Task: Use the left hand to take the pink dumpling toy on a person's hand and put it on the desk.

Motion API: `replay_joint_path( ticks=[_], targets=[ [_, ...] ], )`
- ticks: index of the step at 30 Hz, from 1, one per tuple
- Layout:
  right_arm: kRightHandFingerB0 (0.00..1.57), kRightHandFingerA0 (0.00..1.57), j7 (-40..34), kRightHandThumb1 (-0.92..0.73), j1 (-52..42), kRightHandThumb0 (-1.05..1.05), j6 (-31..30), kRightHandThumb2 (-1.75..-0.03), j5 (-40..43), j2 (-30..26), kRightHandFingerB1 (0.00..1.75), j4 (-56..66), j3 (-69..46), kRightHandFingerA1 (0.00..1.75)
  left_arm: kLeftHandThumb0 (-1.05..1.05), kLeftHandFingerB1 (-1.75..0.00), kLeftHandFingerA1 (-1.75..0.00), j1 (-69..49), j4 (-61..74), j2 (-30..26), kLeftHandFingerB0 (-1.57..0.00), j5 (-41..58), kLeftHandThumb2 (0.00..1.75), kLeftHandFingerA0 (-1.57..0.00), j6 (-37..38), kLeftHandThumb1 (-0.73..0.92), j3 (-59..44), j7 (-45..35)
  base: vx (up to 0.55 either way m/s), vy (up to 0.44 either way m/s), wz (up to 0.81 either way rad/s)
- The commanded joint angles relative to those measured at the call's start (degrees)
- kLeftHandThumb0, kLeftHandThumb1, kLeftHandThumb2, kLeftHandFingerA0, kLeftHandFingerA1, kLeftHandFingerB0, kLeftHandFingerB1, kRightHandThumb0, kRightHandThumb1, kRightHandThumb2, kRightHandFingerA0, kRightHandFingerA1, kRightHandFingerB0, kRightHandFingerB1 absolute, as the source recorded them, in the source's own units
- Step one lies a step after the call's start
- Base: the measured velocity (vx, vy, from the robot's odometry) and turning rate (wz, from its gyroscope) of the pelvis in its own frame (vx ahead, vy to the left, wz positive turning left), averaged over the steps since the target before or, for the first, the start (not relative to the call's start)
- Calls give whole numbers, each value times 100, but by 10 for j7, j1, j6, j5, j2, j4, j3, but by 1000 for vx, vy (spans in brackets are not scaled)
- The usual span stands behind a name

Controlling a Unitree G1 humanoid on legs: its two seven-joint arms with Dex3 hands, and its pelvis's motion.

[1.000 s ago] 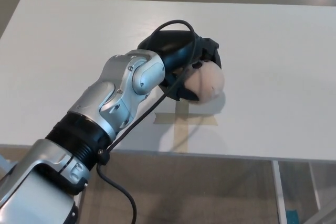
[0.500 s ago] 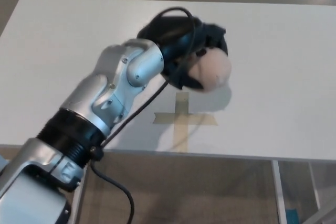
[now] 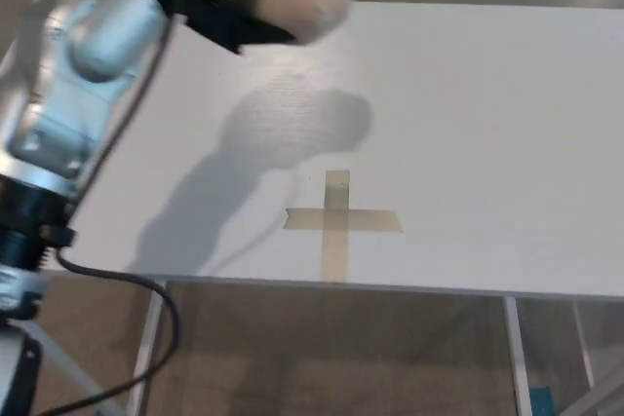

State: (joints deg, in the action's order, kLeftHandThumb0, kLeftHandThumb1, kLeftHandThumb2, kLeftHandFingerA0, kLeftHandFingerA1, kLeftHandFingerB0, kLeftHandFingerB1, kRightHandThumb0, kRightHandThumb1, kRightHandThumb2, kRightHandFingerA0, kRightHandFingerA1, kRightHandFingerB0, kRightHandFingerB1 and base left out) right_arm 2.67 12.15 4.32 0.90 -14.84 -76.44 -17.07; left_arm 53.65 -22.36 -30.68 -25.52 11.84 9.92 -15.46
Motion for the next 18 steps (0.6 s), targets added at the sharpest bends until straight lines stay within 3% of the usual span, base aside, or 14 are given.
replay_joint_path(
  ticks=[1,5,11,12,18],
  targets=[
    [59,64,-2,-58,-1,-46,-9,-57,6,-1,44,-3,-3,46,-24,-57,-115,-9,-55,-32,-83,9,62,-84,36,75,-23,22,0,0,0],
    [61,65,-5,-58,2,-46,-9,-57,6,-2,44,-2,-3,46,-26,-53,-111,-16,-112,-42,-80,-5,63,-87,54,75,-20,46,0,0,0],
    [67,65,-7,-58,2,-46,-10,-58,9,-3,46,-2,-6,46,-24,-58,-123,-38,-197,-50,-84,-39,63,-80,72,77,7,86,0,0,0],
    [67,65,-7,-58,-1,-46,-7,-58,10,1,46,-2,-7,46,-24,-69,-134,-52,-207,-54,-83,-48,64,-74,77,76,16,96,0,0,0],
    [65,64,-9,-57,-6,-46,-4,-58,7,2,45,-3,-7,45,-24,-77,-140,-92,-211,-55,-81,-55,63,-71,86,76,35,110,0,0,0]
  ],
)
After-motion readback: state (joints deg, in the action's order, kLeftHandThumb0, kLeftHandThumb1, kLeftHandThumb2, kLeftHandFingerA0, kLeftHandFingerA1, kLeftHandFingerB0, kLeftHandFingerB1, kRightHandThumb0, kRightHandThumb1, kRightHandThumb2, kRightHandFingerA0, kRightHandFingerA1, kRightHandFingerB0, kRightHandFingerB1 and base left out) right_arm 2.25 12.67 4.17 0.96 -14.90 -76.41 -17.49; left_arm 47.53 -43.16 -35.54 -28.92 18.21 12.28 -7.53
